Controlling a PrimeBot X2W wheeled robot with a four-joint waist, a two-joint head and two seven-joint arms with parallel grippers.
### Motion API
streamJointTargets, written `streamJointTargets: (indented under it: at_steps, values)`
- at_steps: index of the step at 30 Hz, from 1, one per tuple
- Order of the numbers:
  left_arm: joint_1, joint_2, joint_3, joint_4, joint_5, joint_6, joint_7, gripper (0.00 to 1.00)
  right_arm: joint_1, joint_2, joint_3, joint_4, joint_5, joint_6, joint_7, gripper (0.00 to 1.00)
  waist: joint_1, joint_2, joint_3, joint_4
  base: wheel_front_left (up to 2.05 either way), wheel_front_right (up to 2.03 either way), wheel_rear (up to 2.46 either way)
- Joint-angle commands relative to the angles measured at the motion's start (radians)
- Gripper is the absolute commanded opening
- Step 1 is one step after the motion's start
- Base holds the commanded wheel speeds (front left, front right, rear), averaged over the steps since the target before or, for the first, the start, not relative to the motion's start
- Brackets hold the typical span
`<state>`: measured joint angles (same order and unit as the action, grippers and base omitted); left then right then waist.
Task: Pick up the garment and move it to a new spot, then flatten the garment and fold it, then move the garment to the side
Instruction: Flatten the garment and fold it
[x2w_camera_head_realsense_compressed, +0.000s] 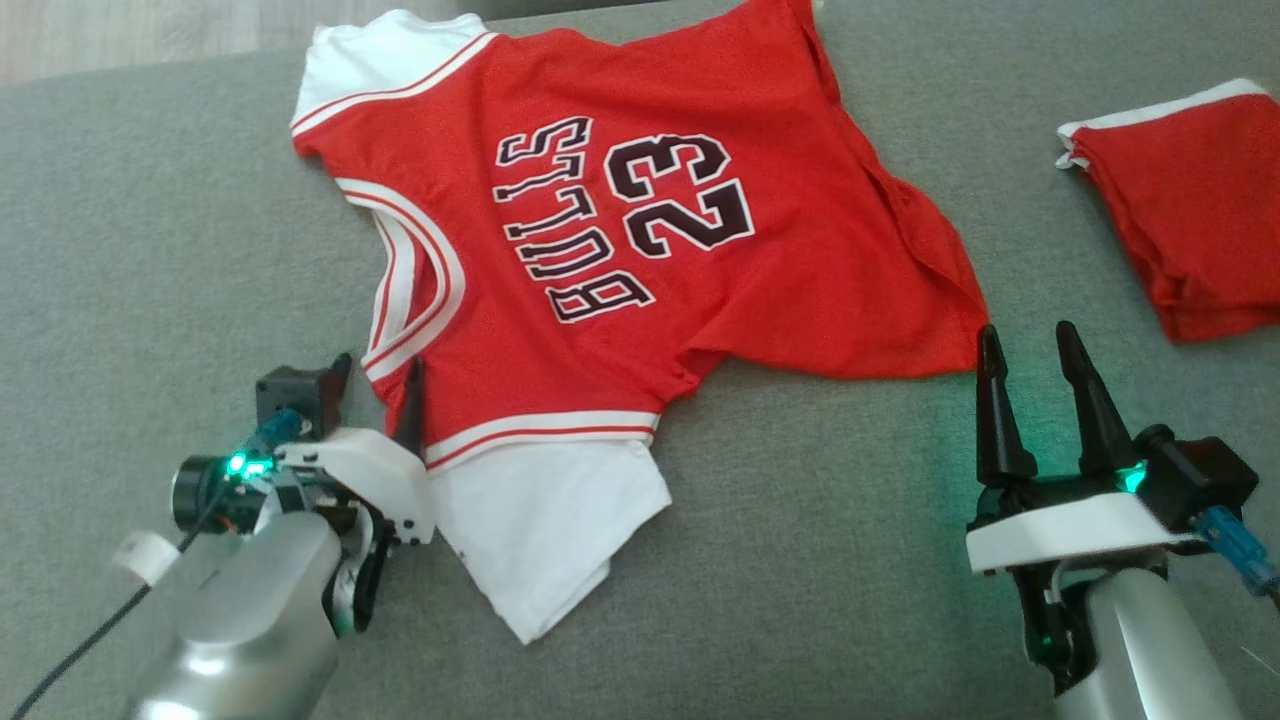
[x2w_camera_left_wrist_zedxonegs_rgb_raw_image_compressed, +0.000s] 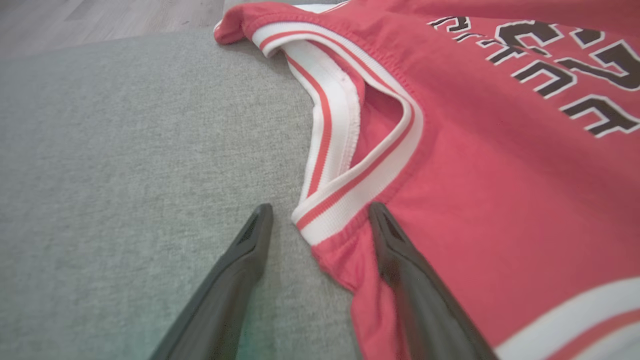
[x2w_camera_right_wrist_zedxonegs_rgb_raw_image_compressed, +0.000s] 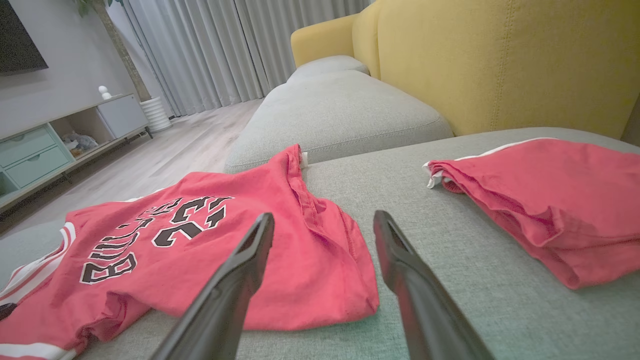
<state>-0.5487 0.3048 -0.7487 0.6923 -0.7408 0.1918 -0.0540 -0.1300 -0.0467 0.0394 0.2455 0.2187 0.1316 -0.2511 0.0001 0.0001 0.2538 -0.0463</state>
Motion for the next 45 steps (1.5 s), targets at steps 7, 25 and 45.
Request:
streamJointTargets:
  at_steps: [7,25,45]
  values:
    - [-0.065,0.045,0.023,0.036,0.004,-0.031,-0.011,0.00,-0.019,-0.004,0.029,-0.029,0.005,-0.001,-0.011,1.00,-0.0001,-0.0001,0.002,-0.015,0.00,0.00,0.00]
    - [-0.367,0.116,-0.019,0.183,0.122,-0.099,-0.058,1.00,-0.064,-0.004,0.067,-0.015,0.018,-0.001,-0.011,1.00,-0.0001,-0.0001,0.033,-0.026,0.00,0.00,0.00]
    - [0.052,-0.035,0.210,-0.213,0.121,0.044,-0.207,1.00,0.012,-0.004,-0.025,-0.018,-0.010,-0.001,-0.011,1.00,-0.0001,-0.0001,-0.118,0.137,0.00,0.00,0.00]
